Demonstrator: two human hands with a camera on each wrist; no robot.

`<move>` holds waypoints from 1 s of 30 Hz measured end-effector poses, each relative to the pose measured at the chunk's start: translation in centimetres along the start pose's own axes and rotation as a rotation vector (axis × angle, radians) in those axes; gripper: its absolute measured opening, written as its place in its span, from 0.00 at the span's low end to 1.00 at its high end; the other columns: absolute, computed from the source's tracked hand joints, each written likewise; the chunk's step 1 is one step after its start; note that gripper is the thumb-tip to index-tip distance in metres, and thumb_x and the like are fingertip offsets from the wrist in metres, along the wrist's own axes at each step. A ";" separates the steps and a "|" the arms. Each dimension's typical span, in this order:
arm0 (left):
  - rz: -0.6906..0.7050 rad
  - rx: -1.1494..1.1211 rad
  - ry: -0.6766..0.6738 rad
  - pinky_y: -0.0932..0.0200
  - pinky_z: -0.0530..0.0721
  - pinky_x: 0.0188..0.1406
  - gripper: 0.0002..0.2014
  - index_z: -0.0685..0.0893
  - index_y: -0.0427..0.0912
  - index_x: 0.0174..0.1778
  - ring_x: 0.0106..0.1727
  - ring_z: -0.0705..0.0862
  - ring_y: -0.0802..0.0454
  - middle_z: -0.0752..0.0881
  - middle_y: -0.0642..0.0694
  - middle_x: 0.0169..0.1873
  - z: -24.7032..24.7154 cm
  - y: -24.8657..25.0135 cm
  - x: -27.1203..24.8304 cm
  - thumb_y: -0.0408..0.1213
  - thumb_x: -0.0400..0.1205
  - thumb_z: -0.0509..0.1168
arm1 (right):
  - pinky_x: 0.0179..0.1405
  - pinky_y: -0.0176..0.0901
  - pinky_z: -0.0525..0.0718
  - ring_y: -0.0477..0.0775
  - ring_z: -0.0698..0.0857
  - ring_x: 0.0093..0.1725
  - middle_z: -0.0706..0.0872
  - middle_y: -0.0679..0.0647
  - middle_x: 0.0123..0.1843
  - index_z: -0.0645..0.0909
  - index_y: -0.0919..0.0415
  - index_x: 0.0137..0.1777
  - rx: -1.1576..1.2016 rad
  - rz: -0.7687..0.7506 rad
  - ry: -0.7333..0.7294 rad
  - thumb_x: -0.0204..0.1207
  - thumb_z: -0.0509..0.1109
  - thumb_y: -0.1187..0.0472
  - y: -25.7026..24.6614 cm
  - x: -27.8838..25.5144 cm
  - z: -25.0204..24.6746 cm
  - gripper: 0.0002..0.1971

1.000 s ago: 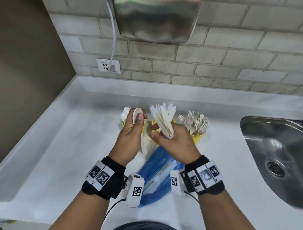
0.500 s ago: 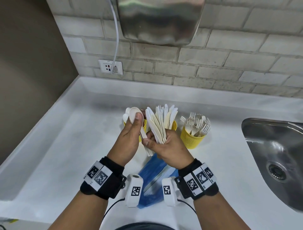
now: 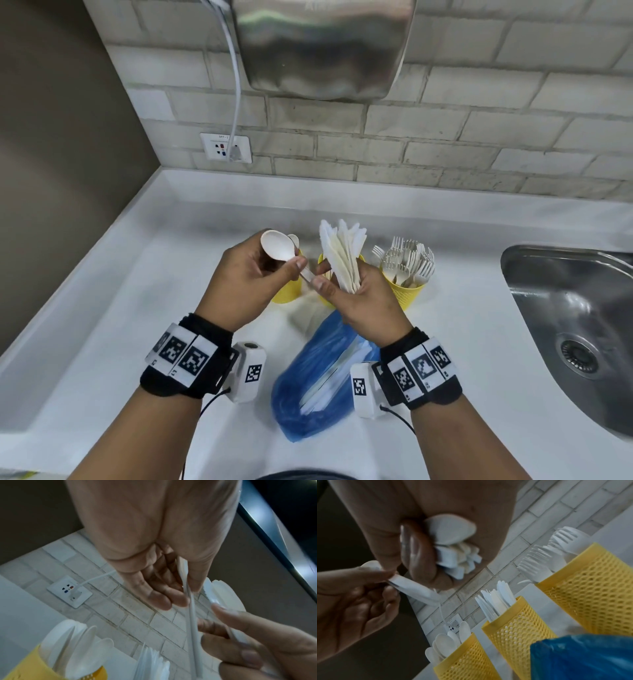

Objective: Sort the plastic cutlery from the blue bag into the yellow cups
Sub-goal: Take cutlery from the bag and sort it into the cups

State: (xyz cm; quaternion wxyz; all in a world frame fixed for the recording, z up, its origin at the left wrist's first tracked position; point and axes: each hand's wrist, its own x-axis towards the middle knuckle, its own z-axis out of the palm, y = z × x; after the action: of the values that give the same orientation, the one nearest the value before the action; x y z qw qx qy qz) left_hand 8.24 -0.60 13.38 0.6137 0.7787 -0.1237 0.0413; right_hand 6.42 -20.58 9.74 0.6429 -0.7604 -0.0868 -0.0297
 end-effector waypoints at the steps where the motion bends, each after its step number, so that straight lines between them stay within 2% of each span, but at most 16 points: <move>1: 0.015 0.032 0.018 0.39 0.91 0.53 0.06 0.87 0.38 0.50 0.44 0.93 0.45 0.93 0.43 0.41 -0.2 0.0 0.3 0.32 0.80 0.77 | 0.26 0.27 0.75 0.39 0.80 0.23 0.82 0.40 0.27 0.86 0.59 0.52 0.058 0.043 0.024 0.82 0.76 0.63 0.0 0.1 0.0 0.02; 2: 0.028 0.061 0.031 0.39 0.91 0.52 0.06 0.87 0.39 0.49 0.43 0.94 0.46 0.93 0.44 0.40 -0.3 0.0 0.7 0.33 0.81 0.77 | 0.20 0.30 0.72 0.40 0.75 0.20 0.78 0.41 0.24 0.85 0.58 0.49 0.124 0.093 0.054 0.84 0.74 0.62 0.0 0.2 -0.1 0.02; 3: 0.041 0.101 0.041 0.40 0.91 0.51 0.06 0.87 0.40 0.48 0.42 0.94 0.47 0.93 0.46 0.38 -0.6 0.0 1.1 0.35 0.81 0.77 | 0.17 0.34 0.67 0.42 0.69 0.19 0.74 0.43 0.24 0.85 0.57 0.46 0.199 0.150 0.088 0.85 0.72 0.61 0.0 0.3 -0.2 0.06; 5: 0.073 0.222 0.052 0.45 0.91 0.47 0.07 0.85 0.43 0.45 0.41 0.93 0.50 0.93 0.50 0.35 -0.9 0.0 1.9 0.40 0.81 0.77 | 0.19 0.35 0.60 0.48 0.62 0.17 0.68 0.51 0.24 0.83 0.59 0.39 0.386 0.258 0.167 0.86 0.70 0.59 -0.1 0.6 -0.7 0.13; 6: 0.084 0.280 0.058 0.48 0.90 0.46 0.08 0.84 0.45 0.44 0.40 0.92 0.53 0.92 0.51 0.34 -1.1 0.0 2.4 0.41 0.81 0.77 | 0.19 0.35 0.59 0.48 0.62 0.17 0.67 0.53 0.23 0.80 0.60 0.35 0.478 0.295 0.203 0.86 0.69 0.59 -0.3 0.7 -1.0 0.16; 10: 0.107 0.434 0.078 0.50 0.88 0.44 0.10 0.81 0.48 0.44 0.38 0.90 0.55 0.90 0.52 0.33 -1.4 -0.9 4.2 0.43 0.80 0.77 | 0.18 0.39 0.69 0.51 0.68 0.17 0.70 0.57 0.25 0.67 0.58 0.28 0.891 0.373 0.277 0.86 0.65 0.58 -0.6 1.4 -2.1 0.22; 12: 0.105 0.475 0.075 0.50 0.88 0.43 0.12 0.79 0.49 0.48 0.38 0.89 0.52 0.89 0.51 0.33 -1.3 -1.6 4.9 0.42 0.79 0.77 | 0.26 0.43 0.78 0.54 0.74 0.24 0.76 0.58 0.28 0.67 0.56 0.25 1.036 0.370 0.297 0.86 0.63 0.57 -0.5 1.9 -2.7 0.24; 14: 0.085 0.520 0.061 0.53 0.87 0.41 0.15 0.77 0.52 0.52 0.37 0.89 0.51 0.88 0.50 0.32 -1.1 -2.2 5.5 0.41 0.78 0.78 | 0.36 0.46 0.81 0.55 0.78 0.30 0.79 0.58 0.33 0.68 0.56 0.25 1.082 0.333 0.318 0.85 0.62 0.56 -0.2 2.2 -3.3 0.24; 17: 0.060 0.612 0.044 0.54 0.84 0.36 0.16 0.74 0.54 0.54 0.34 0.86 0.48 0.86 0.48 0.30 -0.8 -3.1 6.0 0.43 0.79 0.76 | 0.39 0.46 0.77 0.51 0.74 0.32 0.72 0.52 0.34 0.69 0.55 0.32 1.038 0.276 0.450 0.82 0.67 0.57 0.3 2.8 -4.2 0.17; 19: 0.048 0.681 0.022 0.54 0.82 0.34 0.16 0.72 0.55 0.53 0.32 0.85 0.46 0.84 0.47 0.27 -0.8 -3.4 6.3 0.44 0.80 0.75 | 0.38 0.44 0.76 0.50 0.73 0.31 0.72 0.50 0.32 0.73 0.54 0.31 0.967 0.253 0.557 0.82 0.67 0.58 0.4 3.1 -4.8 0.16; 21: 0.071 0.758 -0.004 0.51 0.84 0.33 0.16 0.71 0.55 0.55 0.32 0.84 0.43 0.82 0.48 0.26 -0.7 -3.6 6.3 0.45 0.81 0.73 | 0.33 0.44 0.73 0.50 0.74 0.28 0.73 0.49 0.29 0.75 0.54 0.27 0.808 0.259 0.631 0.83 0.66 0.58 0.2 3.3 -5.3 0.19; 25: 0.097 0.953 -0.048 0.53 0.78 0.32 0.15 0.70 0.55 0.60 0.34 0.83 0.39 0.81 0.52 0.28 -0.2 -4.2 6.4 0.50 0.84 0.69 | 0.21 0.37 0.66 0.56 0.74 0.20 0.72 0.53 0.24 0.75 0.58 0.32 0.402 0.225 0.679 0.84 0.65 0.56 -0.1 3.5 -5.4 0.17; 27: 0.081 1.030 -0.071 0.54 0.74 0.35 0.12 0.70 0.54 0.61 0.36 0.82 0.39 0.81 0.51 0.32 0.1 -4.7 6.5 0.51 0.87 0.64 | 0.18 0.42 0.71 0.60 0.79 0.22 0.79 0.51 0.24 0.78 0.58 0.33 0.224 0.205 0.671 0.83 0.67 0.54 0.5 4.1 -5.3 0.16; 28: 0.077 1.049 -0.073 0.54 0.73 0.36 0.11 0.71 0.53 0.61 0.37 0.80 0.40 0.81 0.52 0.34 0.3 -5.0 6.5 0.50 0.88 0.63 | 0.21 0.49 0.78 0.62 0.83 0.25 0.83 0.51 0.25 0.80 0.56 0.32 0.114 0.197 0.655 0.82 0.68 0.51 0.8 4.3 -5.2 0.17; 29: 0.087 1.059 -0.072 0.53 0.73 0.38 0.10 0.72 0.51 0.61 0.39 0.79 0.41 0.81 0.52 0.37 0.6 -5.3 6.5 0.49 0.88 0.62 | 0.27 0.56 0.84 0.63 0.86 0.28 0.86 0.52 0.26 0.82 0.55 0.33 -0.002 0.189 0.630 0.81 0.69 0.47 1.1 4.5 -5.1 0.17; 30: 0.116 1.075 -0.073 0.52 0.74 0.41 0.10 0.73 0.50 0.61 0.41 0.79 0.40 0.84 0.51 0.40 0.8 -5.6 6.5 0.48 0.88 0.63 | 0.35 0.59 0.88 0.62 0.88 0.30 0.87 0.52 0.27 0.83 0.56 0.34 -0.097 0.173 0.601 0.80 0.69 0.45 1.3 4.6 -4.9 0.18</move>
State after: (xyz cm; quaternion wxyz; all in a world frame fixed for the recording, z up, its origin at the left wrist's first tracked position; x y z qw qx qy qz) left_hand 15.85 -1.09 9.28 0.1208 0.9757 -0.1491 0.1056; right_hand 11.50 -25.16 10.03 0.6031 -0.7518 0.1738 -0.2023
